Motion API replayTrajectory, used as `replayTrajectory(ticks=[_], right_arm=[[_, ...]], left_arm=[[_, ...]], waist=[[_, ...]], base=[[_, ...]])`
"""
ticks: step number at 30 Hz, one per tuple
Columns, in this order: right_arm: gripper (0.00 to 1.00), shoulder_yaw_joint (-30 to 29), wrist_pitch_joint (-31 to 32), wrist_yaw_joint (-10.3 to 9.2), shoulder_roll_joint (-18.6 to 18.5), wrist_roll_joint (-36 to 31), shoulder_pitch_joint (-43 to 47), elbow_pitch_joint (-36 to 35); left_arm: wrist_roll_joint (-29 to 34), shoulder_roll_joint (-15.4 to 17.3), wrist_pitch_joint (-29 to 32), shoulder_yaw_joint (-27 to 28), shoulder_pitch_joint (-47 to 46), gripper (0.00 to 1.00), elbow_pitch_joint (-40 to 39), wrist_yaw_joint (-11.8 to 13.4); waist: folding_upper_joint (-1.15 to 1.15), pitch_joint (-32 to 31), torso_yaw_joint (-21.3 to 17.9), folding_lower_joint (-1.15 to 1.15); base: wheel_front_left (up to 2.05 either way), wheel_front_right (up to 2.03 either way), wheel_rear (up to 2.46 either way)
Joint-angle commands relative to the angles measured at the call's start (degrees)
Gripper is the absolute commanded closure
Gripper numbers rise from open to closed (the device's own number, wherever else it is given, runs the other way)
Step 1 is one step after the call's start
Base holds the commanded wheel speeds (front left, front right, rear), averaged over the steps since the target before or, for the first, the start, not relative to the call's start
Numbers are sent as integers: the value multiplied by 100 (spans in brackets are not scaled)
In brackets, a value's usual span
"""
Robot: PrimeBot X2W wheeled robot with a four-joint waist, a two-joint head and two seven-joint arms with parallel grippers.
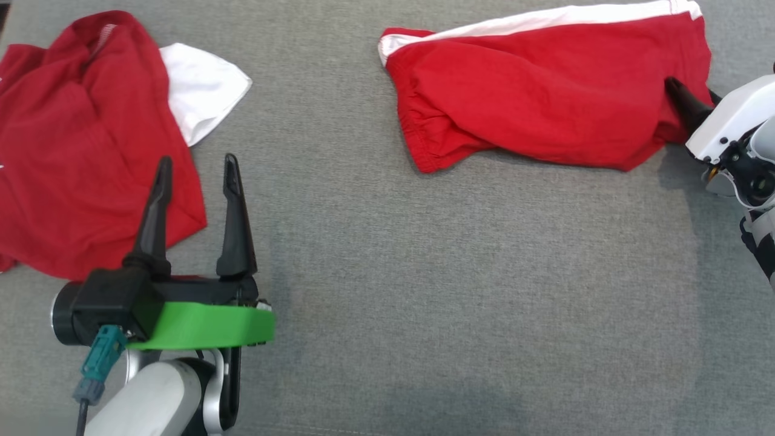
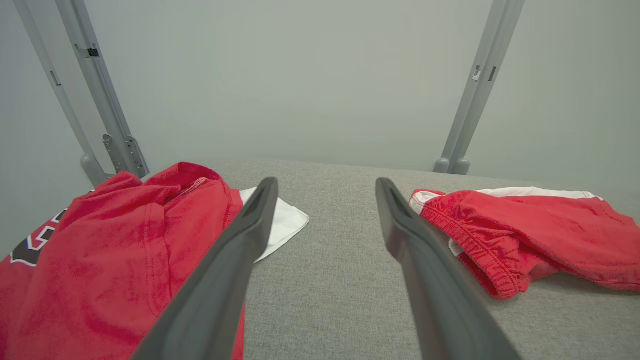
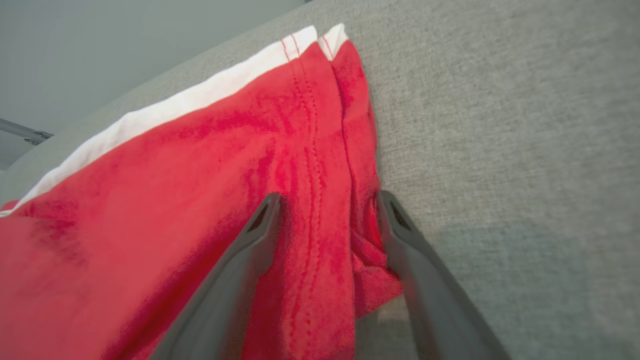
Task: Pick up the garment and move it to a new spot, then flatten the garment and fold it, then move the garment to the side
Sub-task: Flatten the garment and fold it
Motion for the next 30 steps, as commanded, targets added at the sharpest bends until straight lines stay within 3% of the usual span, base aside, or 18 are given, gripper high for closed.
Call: replayTrajectory(ticks=[1,8,14,15,16,21,24,30], right_arm=[[100,67,191,3,110,-44,176,111],[100,-385,527,-3,-460,183,407,13],[100,-972,643,-2,-1404,274,942,96],[100,-972,643,-2,-1404,274,942,96],[100,-1095,696,1,-1668,160,1043,89],[100,-1072,986,2,-1881,-148,856,-434],[100,-809,1367,2,-1554,-430,635,-1244],[100,29,2290,1,-503,-925,517,-2565]], left_arm=[[68,-12,-36,0,110,0,14,-63],[143,113,-45,123,708,0,75,-207],[196,42,-44,329,1339,0,30,-469],[196,42,-44,329,1339,0,30,-469],[196,-16,-44,404,1515,0,42,-556],[266,-156,-44,487,1690,0,69,-706],[323,-254,-44,551,1669,0,120,-800],[375,-453,-44,540,1395,0,322,-1021]], waist=[[0,-194,207,0],[0,-468,58,0],[0,-783,-20,0],[0,-783,-20,0],[0,-871,-31,0],[0,-921,-57,0],[0,-896,-74,0],[0,-746,-29,0]], base=[[0,0,0],[0,0,0],[0,0,0],[0,0,0],[0,0,0],[0,0,0],[0,0,0],[0,0,0]])
